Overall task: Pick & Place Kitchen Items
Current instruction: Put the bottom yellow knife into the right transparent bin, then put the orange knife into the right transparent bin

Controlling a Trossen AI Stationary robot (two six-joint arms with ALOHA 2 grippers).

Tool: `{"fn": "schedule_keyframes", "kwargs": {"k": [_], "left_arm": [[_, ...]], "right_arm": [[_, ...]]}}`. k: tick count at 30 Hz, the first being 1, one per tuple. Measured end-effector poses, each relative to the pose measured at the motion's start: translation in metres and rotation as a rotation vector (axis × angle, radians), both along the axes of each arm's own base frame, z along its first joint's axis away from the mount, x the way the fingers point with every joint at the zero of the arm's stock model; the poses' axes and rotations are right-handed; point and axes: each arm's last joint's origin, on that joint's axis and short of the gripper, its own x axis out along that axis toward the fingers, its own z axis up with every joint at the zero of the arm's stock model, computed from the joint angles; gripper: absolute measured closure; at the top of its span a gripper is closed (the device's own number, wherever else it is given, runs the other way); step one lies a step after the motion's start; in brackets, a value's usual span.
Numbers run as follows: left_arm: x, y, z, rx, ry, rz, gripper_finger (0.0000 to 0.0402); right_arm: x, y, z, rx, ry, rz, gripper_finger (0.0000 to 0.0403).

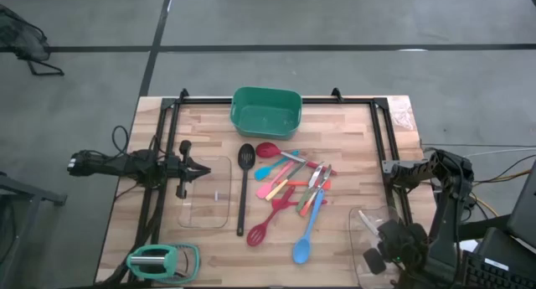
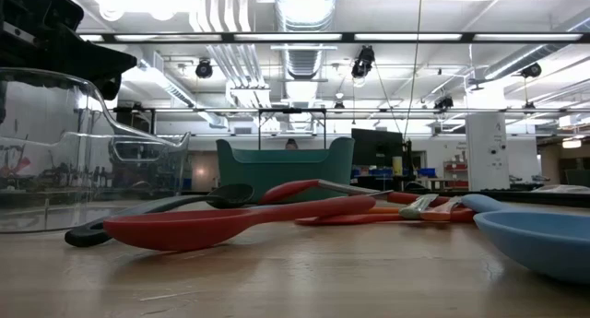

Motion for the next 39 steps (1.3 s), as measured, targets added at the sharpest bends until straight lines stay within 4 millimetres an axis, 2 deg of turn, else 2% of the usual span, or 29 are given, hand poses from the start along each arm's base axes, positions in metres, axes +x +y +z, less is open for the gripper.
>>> {"fn": "schedule_keyframes", "kwargs": {"k": [4,10,18,25,30,35,39], "left_arm": [[0.0,0.0,0.0,0.0,0.0,0.001,0.0369],[0.0,0.0,0.0,0.0,0.0,0.0,0.0369],[0.0,0.0,0.0,0.0,0.0,0.0,0.0369],[0.0,0.0,0.0,0.0,0.001,0.0,0.0369],[0.0,0.0,0.0,0.0,0.001,0.0,0.0369],[0.0,0.0,0.0,0.0,0.0,0.001,0.0369],[0.0,0.0,0.0,0.0,0.0,0.0,0.0369]], "right_arm": [[0.003,0.005,-0.009,-0.018,0.01,-0.001,0.0357],[0.007,0.016,-0.026,-0.037,0.023,-0.001,0.0335],[0.013,0.027,-0.053,-0.105,0.063,0.018,0.0356],[0.015,0.037,-0.074,-0.107,0.123,0.014,0.0319],[0.016,0.041,-0.085,-0.108,0.181,0.02,0.0323],[0.015,0.041,-0.082,-0.086,0.197,0.012,0.0346],[0.015,0.035,-0.066,-0.045,0.179,0.01,0.0361]]}}
